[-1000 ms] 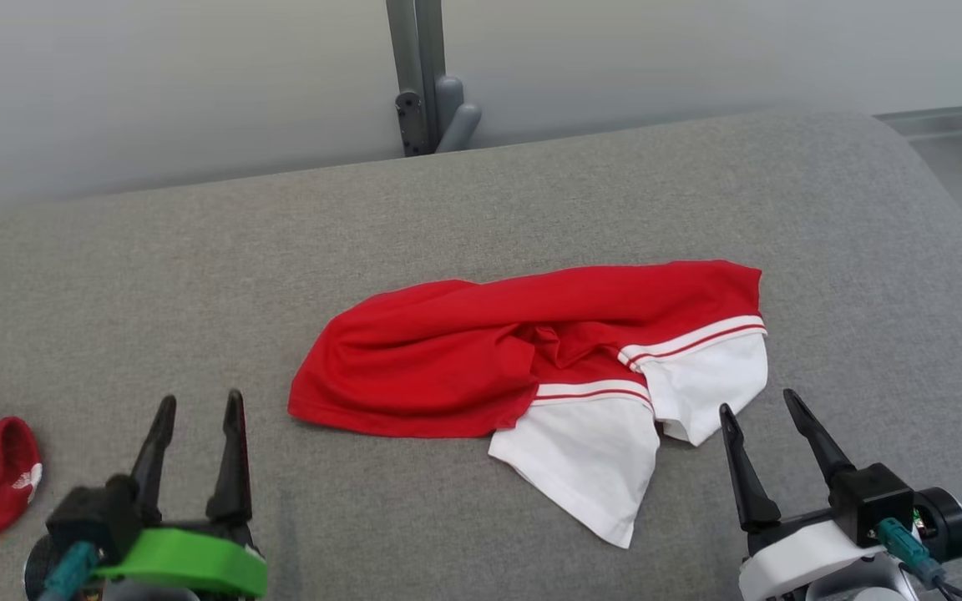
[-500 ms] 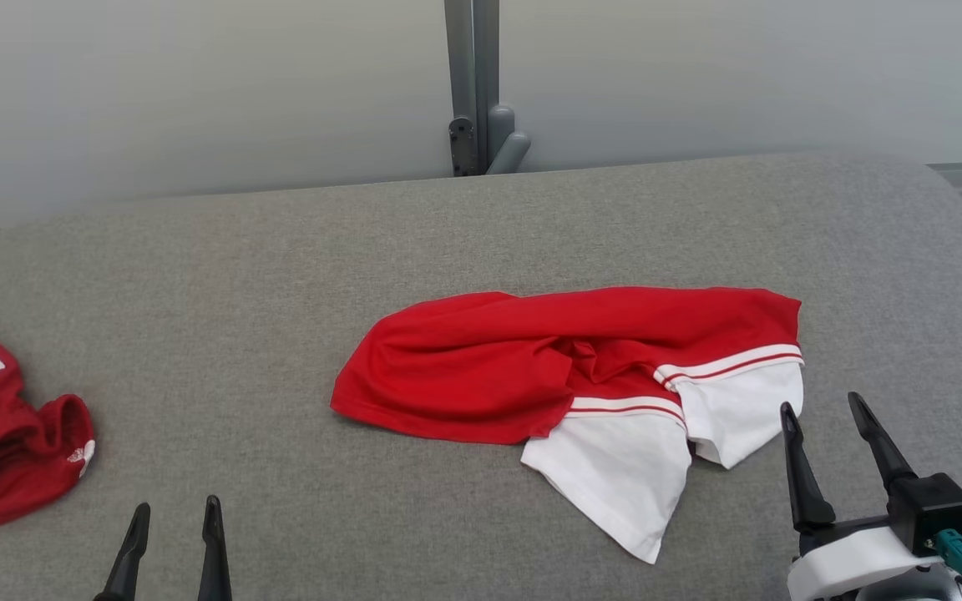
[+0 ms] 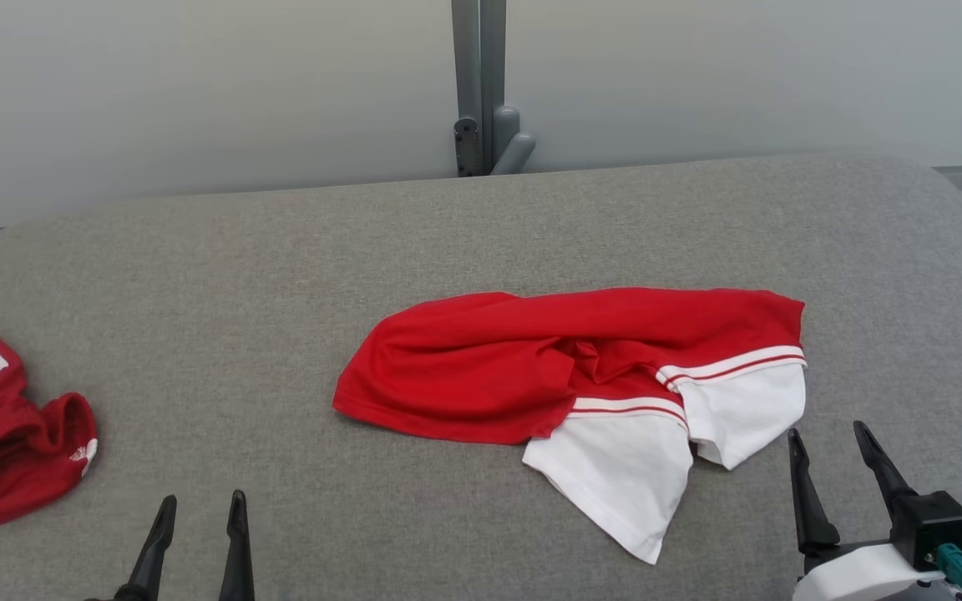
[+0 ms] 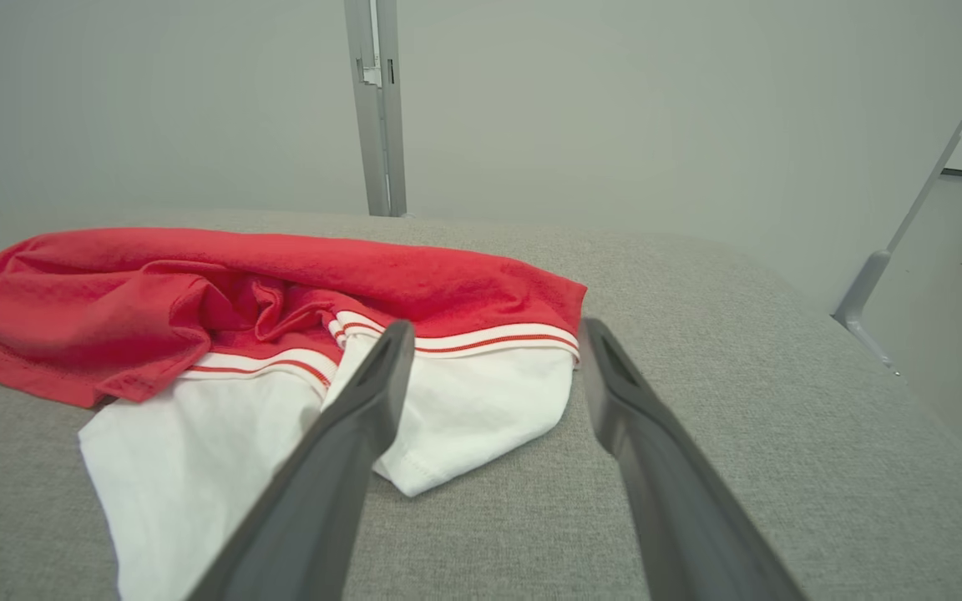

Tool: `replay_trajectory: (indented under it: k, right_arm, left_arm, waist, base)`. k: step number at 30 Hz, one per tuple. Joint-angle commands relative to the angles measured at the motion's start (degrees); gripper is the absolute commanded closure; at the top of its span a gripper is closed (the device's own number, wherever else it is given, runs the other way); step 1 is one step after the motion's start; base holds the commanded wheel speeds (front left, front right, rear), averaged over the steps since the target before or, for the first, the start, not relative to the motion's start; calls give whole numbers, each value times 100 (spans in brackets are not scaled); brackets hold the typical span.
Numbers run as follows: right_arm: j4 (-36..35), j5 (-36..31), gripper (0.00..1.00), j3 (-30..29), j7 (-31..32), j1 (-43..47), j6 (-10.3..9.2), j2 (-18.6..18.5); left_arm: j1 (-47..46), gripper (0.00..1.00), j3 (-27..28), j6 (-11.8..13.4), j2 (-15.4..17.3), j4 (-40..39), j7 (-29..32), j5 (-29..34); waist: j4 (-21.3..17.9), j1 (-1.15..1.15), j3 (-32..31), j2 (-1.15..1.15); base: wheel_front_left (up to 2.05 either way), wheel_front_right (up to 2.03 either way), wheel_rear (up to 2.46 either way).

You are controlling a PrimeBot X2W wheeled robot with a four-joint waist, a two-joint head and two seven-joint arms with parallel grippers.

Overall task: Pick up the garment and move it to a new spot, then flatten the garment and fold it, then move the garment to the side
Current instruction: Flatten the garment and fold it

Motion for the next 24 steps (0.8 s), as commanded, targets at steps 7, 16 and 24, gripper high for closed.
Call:
replay_trajectory:
  k: [7,16,24]
  right_arm:
    - [77,48,0,86,-2,36,-8,-2]
    - [68,41,0,231,-2,-184,-8,-2]
    - [-65,66,0,340,-2,-429,-8,-2]
  left_arm:
    - [-58,0,-98,-22,53,62,-2,-117]
    - [-445,0,-687,-23,50,242,-2,-186]
    - [-1529,0,-2224,-24,165,1201,56,-225]
  waist:
    - [-119,0,-22,20]
    - [-383,0,111,20]
    - [-820,0,552,20]
  base:
    - [0,0,0]
    - [0,0,0]
    - [0,0,0]
